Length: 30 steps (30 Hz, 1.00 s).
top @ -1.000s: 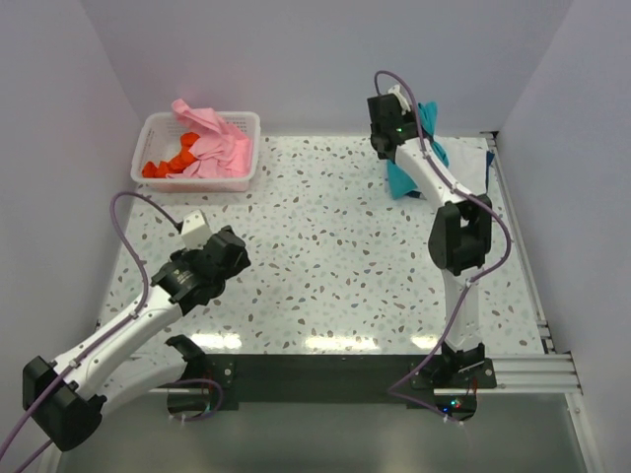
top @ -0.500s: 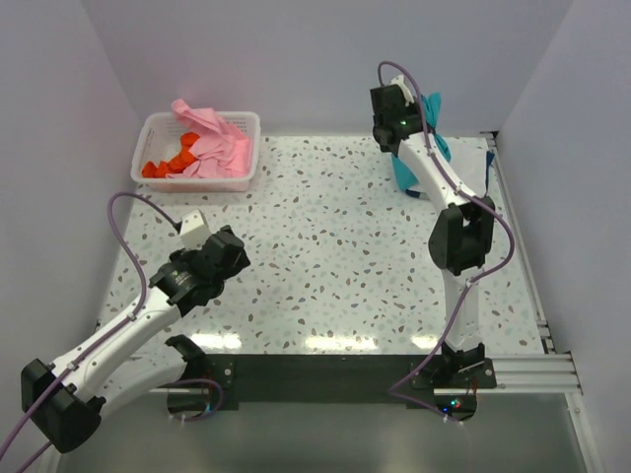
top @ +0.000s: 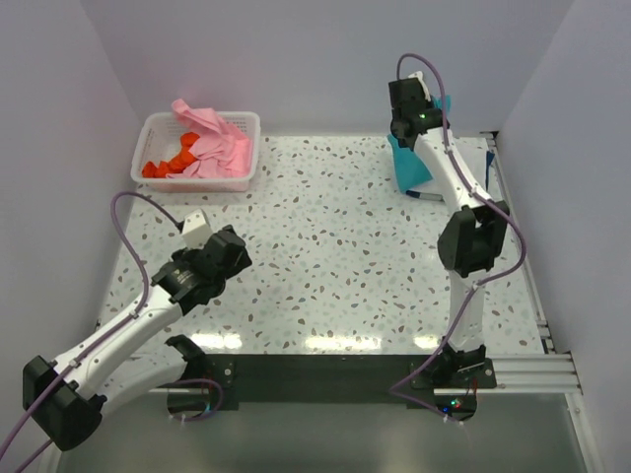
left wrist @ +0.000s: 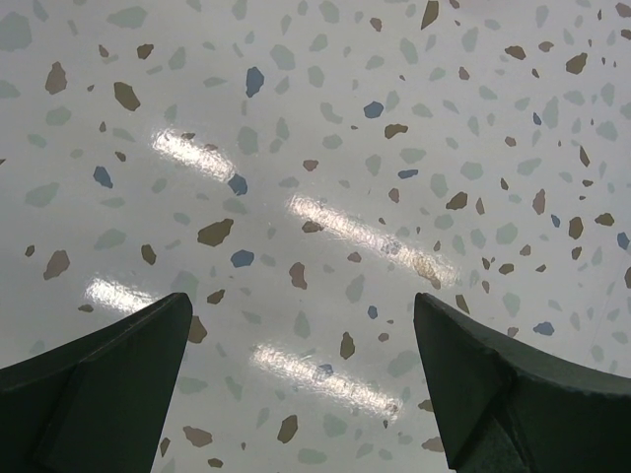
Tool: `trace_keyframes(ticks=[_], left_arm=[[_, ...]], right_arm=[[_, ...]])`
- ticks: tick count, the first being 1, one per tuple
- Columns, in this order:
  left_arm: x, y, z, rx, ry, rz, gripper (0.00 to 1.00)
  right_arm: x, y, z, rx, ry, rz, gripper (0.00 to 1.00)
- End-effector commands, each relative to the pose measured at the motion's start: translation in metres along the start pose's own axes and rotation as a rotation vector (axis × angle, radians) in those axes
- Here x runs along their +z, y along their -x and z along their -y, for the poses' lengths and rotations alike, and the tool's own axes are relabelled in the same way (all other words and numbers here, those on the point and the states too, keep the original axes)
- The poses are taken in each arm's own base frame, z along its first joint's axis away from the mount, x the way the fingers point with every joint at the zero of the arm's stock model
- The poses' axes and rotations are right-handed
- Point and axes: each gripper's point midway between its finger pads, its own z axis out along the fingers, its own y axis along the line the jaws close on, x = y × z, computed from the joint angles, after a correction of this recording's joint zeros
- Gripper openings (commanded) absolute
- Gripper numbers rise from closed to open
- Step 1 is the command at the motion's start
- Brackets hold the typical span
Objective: Fold and stack the t-shirts
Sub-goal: Neatly place the folded tshirt to the corner
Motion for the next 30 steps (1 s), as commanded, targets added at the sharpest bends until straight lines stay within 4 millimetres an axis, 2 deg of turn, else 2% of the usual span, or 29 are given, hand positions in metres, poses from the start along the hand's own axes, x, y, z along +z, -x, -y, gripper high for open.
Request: trace_keyframes(ticks=[1, 5, 9, 18, 24, 30], left_arm=[[-0.002, 0.016, 0.011, -0.036, -0.028, 0.037, 1.00], [-0.001, 0.015, 0.012, -0.033, -0.029, 0.034, 1.00], [0.000, 0.013, 0.014, -0.029, -0.028, 0.030, 1.00], [0.003, 0.011, 0.014, -0.016, -0.015, 0.023, 1.00], [0.005, 0.012, 0.015, -0.015, -0.010, 0.028, 1.00], [0.008, 0.011, 0.018, -0.007, -0.004, 0.022, 1.00]], right_arm=[[-0.029, 0.027, 0.050, 0.164, 0.002, 0.083, 0.00], [-0.024, 0.021, 0.058, 0.195, 0.010, 0.068, 0.00], [-0.019, 0.015, 0.057, 0.206, 0.029, 0.055, 0.00], [0.016, -0.017, 0.040, 0.217, 0.039, -0.039, 0.00], [0.035, -0.029, 0.049, 0.241, -0.001, -0.076, 0.00], [0.055, -0.042, 0.045, 0.263, 0.011, -0.108, 0.00]])
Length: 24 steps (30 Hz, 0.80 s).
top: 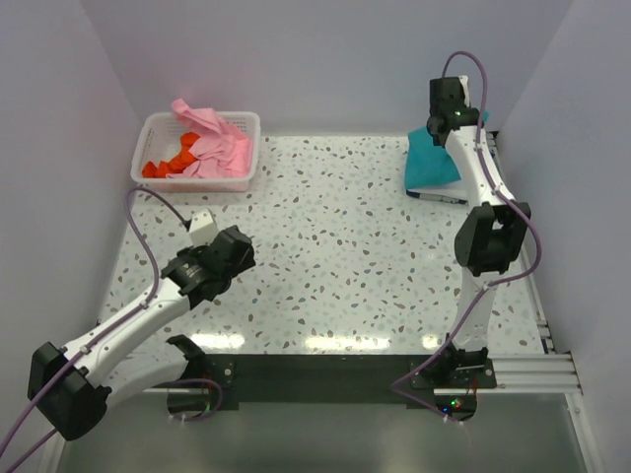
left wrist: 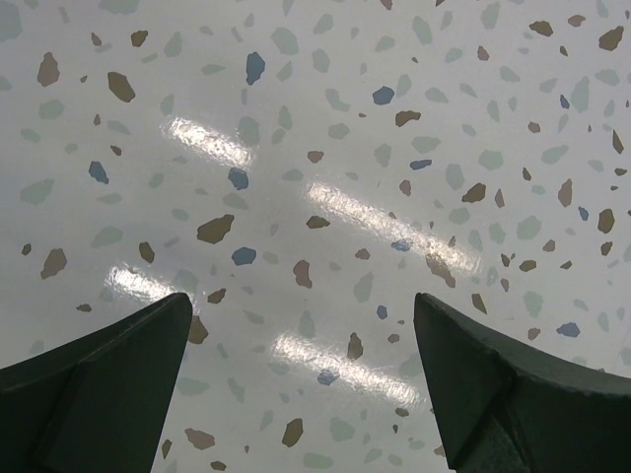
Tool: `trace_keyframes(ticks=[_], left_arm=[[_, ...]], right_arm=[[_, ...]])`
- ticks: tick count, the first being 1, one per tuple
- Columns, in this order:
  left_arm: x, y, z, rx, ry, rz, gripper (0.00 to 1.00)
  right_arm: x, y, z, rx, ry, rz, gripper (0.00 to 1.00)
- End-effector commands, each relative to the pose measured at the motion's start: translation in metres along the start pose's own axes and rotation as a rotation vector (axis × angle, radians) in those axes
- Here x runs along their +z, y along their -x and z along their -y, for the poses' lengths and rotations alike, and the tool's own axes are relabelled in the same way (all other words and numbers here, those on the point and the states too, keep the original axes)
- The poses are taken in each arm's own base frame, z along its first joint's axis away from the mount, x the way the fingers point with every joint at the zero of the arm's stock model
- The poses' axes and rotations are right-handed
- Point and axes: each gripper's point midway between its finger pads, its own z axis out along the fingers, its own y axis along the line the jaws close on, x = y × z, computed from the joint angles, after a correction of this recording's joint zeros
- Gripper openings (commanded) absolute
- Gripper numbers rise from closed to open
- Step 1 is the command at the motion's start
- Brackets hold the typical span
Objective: Fold and stack the t-shirts
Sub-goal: Neatly place the folded tshirt to the corner
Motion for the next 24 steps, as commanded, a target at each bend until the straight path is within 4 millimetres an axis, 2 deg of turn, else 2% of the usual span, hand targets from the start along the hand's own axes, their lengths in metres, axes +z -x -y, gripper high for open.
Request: trace_keyframes(ticks=[1, 13, 19, 20, 24], left_arm=[[-0.002, 0.021, 0.015, -0.041, -0.026, 0.050, 1.00], [0.000, 0.027, 0.019, -0.031, -0.011, 0.064, 1.00], [0.000, 0.031, 0.021, -0.024, -0.004, 0.073, 1.00], [0.000, 0.032, 0.021, -0.023, -0.004, 0.075, 1.00], [0.000, 0.033, 0.021, -0.023, 0.001, 0.079, 1.00]], right_arm=[[0.017, -0.004, -0.002, 0.045, -0.002, -0.007, 0.00], [0.056, -0.034, -0.007, 0.088, 0.032, -0.088, 0.00], [0.066, -0.041, -0.018, 0.096, 0.067, -0.103, 0.02], [0.074, -0.044, -0.008, 0.112, 0.055, -0.113, 0.02], [0.082, -0.048, -0.008, 0.118, 0.052, -0.128, 0.06]])
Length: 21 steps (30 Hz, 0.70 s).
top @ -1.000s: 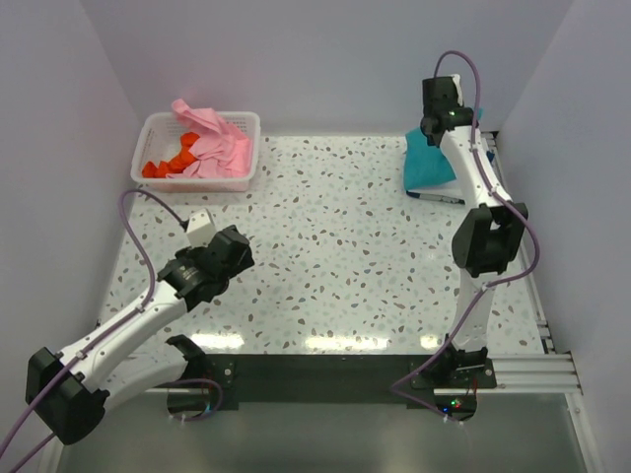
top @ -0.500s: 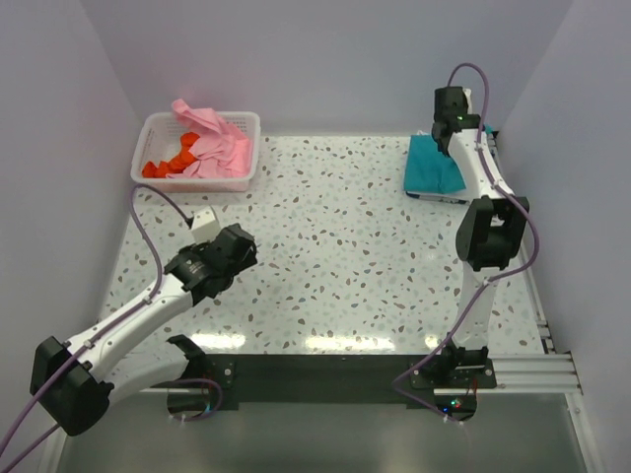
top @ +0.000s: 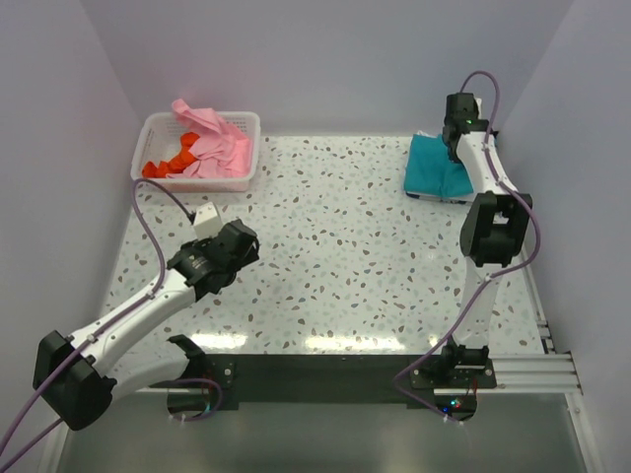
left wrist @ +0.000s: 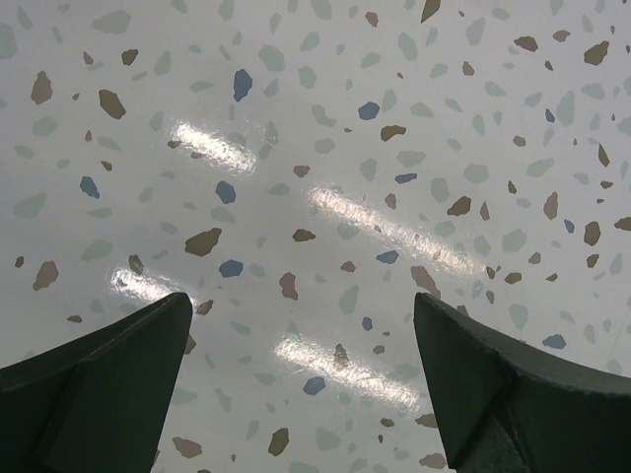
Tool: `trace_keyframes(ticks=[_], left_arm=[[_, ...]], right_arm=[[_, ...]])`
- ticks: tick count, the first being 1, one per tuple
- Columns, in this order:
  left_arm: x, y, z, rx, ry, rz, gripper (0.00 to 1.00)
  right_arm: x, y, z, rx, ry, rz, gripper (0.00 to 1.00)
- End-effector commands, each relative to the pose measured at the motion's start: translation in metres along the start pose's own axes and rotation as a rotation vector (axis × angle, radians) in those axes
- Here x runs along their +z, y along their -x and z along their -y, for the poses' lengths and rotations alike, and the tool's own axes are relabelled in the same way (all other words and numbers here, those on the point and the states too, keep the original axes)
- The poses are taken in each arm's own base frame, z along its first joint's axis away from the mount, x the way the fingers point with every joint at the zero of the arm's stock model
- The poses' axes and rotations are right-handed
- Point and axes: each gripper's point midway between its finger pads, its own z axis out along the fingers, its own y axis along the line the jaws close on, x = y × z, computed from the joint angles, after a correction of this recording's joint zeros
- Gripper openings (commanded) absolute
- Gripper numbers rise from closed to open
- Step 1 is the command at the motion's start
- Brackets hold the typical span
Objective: Fold and stack the t-shirts
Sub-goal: Neatly place the folded tshirt to the corner
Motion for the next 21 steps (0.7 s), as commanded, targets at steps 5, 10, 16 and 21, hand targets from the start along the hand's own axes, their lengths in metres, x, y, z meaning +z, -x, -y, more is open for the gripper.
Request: trace_keyframes(ticks=[5, 10, 16, 21], left_arm=[[-0.002, 0.025, 0.010, -0.031, -0.008, 0.073, 1.00], [-0.001, 0.024, 0.012, -0.030, -0.010, 0.067, 1.00], [0.000, 0.022, 0.017, -0.032, -0.025, 0.055, 1.00], [0.000, 0.023, 0.017, -0.031, -0.022, 0.059, 1.00]], right_arm=[[0.020, 0.003, 0.001, 0.067, 0.000, 0.009, 0.12], [0.034, -0.001, 0.005, 0.081, -0.013, -0.002, 0.20], [0.047, -0.003, 0.002, 0.086, -0.002, 0.001, 0.19], [0.059, -0.004, 0.005, 0.097, -0.004, 0.006, 0.20]])
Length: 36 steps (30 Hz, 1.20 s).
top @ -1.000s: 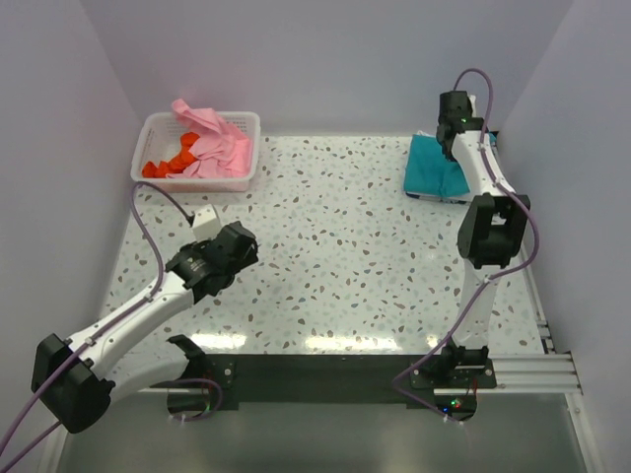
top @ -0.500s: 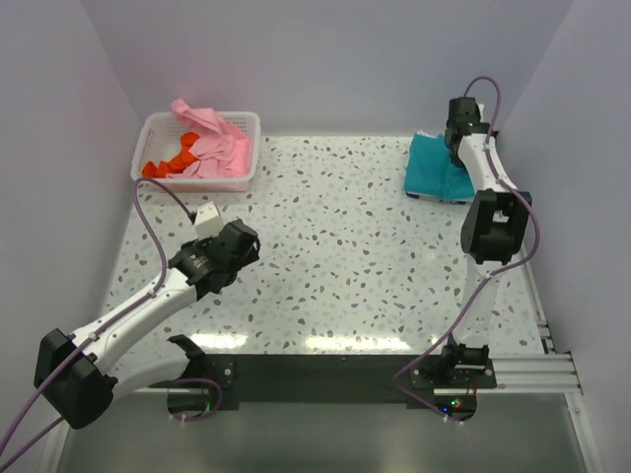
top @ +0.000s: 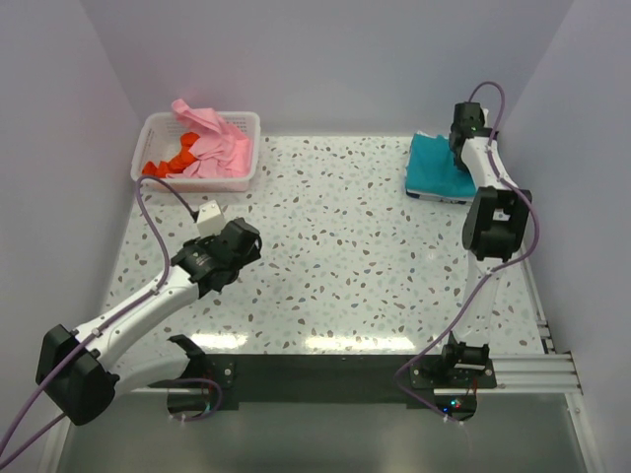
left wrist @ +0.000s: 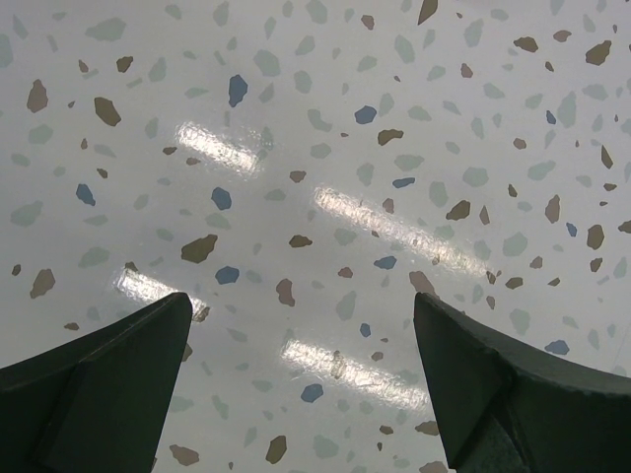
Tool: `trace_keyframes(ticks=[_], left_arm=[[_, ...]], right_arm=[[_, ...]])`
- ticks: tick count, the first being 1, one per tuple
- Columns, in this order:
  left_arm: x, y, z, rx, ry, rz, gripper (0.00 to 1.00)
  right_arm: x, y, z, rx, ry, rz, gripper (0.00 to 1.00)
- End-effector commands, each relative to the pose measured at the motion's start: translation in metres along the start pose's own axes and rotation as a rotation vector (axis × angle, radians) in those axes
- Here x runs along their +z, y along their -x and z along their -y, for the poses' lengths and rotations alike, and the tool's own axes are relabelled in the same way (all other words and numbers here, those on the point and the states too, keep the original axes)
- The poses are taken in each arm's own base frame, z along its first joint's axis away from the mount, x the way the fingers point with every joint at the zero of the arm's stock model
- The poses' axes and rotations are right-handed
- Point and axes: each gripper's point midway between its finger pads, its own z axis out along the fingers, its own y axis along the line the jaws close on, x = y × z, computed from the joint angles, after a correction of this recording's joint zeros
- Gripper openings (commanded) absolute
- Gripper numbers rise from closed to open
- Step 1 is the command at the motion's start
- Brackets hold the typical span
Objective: Fold and stack the t-shirts
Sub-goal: Neatly place the folded tshirt to the corner
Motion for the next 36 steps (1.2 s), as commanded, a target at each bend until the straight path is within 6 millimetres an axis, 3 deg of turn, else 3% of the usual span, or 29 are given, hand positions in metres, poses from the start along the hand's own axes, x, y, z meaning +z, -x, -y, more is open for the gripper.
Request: trace_keyframes(ticks=[1, 7, 10, 11, 16, 23, 24, 25, 27, 29, 33, 36], left_arm=[[-0.004, 0.023, 0.012, -0.048, -0.028, 0.056, 1.00], [-0.005, 0.023, 0.010, -0.058, -0.025, 0.063, 1.00], [-0.006, 0.024, 0.010, -0.058, -0.024, 0.064, 1.00], [-0.007, 0.026, 0.009, -0.059, -0.023, 0.067, 1.00], [-0.008, 0.028, 0.008, -0.068, -0.024, 0.075, 1.00], [-0.014, 0.033, 0.008, -0.080, -0.041, 0.084, 1.00], [-0.015, 0.032, 0.009, -0.081, -0.048, 0.082, 1.00], [-0.016, 0.034, 0.010, -0.088, -0.058, 0.085, 1.00], [-0.020, 0.035, 0.011, -0.096, -0.079, 0.086, 1.00], [-0.021, 0.035, 0.010, -0.101, -0.095, 0.089, 1.00], [-0.025, 0.037, 0.010, -0.117, -0.129, 0.104, 1.00], [-0.025, 0.038, 0.011, -0.123, -0.137, 0.114, 1.00]], right_arm=[[0.010, 0.013, 0.002, 0.052, 0.006, 0.048, 0.21], [0.029, 0.010, 0.003, 0.088, 0.009, 0.071, 0.32], [0.037, 0.007, 0.004, 0.102, 0.003, 0.058, 0.50], [0.039, 0.007, 0.006, 0.110, 0.002, 0.054, 0.61], [0.032, 0.019, 0.018, 0.154, -0.007, 0.076, 0.99], [-0.004, 0.041, 0.047, 0.265, -0.063, 0.137, 0.99], [-0.004, 0.035, 0.046, 0.279, -0.056, 0.129, 0.99], [-0.022, 0.050, 0.050, 0.317, -0.013, 0.183, 0.99], [-0.032, 0.050, 0.039, 0.317, 0.075, 0.200, 0.99], [-0.057, 0.070, 0.034, 0.340, 0.186, 0.280, 0.99], [-0.071, 0.077, 0.019, 0.336, 0.308, 0.323, 0.99], [-0.067, 0.080, 0.002, 0.308, 0.378, 0.316, 0.99]])
